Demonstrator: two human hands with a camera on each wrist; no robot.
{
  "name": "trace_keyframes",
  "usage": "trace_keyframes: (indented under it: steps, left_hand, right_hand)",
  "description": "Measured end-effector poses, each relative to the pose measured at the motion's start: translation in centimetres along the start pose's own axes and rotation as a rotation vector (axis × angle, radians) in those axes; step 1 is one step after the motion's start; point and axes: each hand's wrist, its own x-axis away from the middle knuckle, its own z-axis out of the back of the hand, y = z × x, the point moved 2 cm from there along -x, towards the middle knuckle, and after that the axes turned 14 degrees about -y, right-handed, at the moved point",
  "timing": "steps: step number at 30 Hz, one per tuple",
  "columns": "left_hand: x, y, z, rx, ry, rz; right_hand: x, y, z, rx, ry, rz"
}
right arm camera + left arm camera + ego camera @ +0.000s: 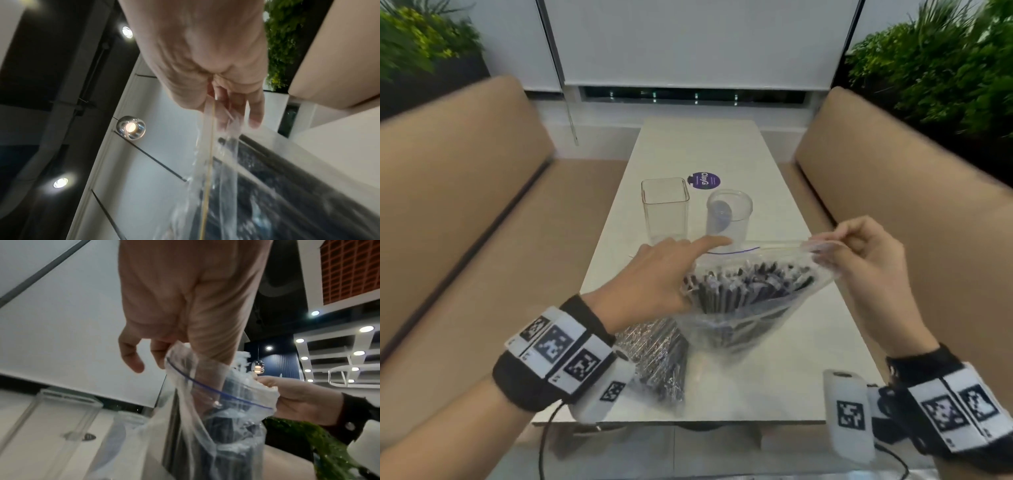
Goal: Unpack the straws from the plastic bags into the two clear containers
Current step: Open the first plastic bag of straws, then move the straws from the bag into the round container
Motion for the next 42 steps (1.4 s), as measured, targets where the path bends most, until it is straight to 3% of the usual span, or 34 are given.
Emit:
trace_keyframes:
  steps: [2, 6, 10, 12, 17, 20, 23, 26, 29, 32, 35, 37, 39, 40, 42]
  left_hand:
    - [0.1, 0.4, -0.8, 0.046, -0.076, 0.063]
    - [0.3, 2.0, -2.0, 0.515, -0.155, -0.007]
    - [0.4, 4.1, -2.4, 0.969, -0.238, -0.213]
    - [0.3, 4.0, -2.0, 1.096, -0.251, -0.229]
    - [-0.3, 2.9, -2.0, 1.031, -0.150, -0.068]
    - [-0.6, 2.3, -2.6, 1.212, -0.072, -0.008]
    - [-1.2, 1.6, -3.3, 1.536, 0.024, 0.047]
    - [-2.1, 2.1, -4.1, 1.739, 0.122, 0.051]
    - [-2.9, 2.9, -5.0, 1.858, 0.120, 0.038]
    - [-3.8, 2.4, -6.1, 1.954, 0.109, 0.045]
    - [-4.2, 1.6, -6.8, 1.843, 0.039, 0.110]
    - [-4.3, 0.9, -6.7, 1.393, 0.076, 0.193]
    - [-4.4, 0.4, -6.0, 0.819, 0.212, 0.225]
    - [-4.6, 0.5, -5.6, 0.657, 0.292, 0.205]
    - [-5.4, 1.3, -4.6, 0.561, 0.442, 0.155]
  right_hand:
    - [0.3, 1.3, -1.3, 0.069, -0.015, -0.132]
    - [1.1, 2.8, -3.8, 0.100, -0.243, -0.425]
    - [0.9, 1.5, -4.4, -0.272, -0.143, -0.378]
    - [0.7, 1.0, -4.2, -0.365, -0.088, -0.346]
    - [0.8, 0.8, -5.5, -0.374, -0.090, -0.266]
    - [1.6, 0.8, -5.0, -0.079, -0.133, -0.266]
    - [3.9, 1.9, -4.1, 0.161, -0.289, -0.448]
    - [6.1, 3.0, -5.0, -0.144, -0.377, -0.694]
    - [5.3, 3.6, -4.9, -0.302, -0.243, -0.636]
    - [3.5, 3.7, -2.9, -0.286, -0.063, -0.514]
    - [1.9, 4.3, -0.1, -0.218, -0.069, -0.441]
    - [1.0, 5.2, 1.5, -0.191, -0.102, -0.444]
    - [0.1, 6.4, 2.9, -0.165, -0.138, -0.474]
    - [-0.2, 7.0, 3.4, -0.162, -0.157, -0.484]
    - [-0.9, 8.2, 4.4, -0.153, -0.199, -0.506]
